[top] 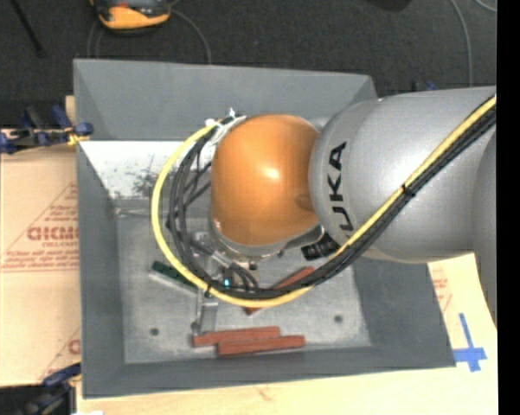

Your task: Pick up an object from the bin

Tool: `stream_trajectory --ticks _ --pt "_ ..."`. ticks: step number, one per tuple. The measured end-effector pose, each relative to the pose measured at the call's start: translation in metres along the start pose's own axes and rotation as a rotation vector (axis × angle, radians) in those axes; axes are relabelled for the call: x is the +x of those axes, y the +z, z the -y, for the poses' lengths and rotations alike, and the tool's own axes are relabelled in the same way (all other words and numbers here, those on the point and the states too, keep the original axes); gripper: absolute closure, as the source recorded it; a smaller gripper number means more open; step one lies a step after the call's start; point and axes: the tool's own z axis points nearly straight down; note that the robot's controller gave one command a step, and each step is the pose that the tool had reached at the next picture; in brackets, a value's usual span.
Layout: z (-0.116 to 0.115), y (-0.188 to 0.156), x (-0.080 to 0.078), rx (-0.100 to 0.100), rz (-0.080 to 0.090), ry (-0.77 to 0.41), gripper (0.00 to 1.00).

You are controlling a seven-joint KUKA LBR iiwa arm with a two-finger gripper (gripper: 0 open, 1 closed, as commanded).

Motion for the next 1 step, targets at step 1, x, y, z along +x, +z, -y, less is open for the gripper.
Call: stream_trajectory --ticks 1 --pt "0.0009 -0.0036 -0.0019 -0.002 0.007 0.004 0.00"
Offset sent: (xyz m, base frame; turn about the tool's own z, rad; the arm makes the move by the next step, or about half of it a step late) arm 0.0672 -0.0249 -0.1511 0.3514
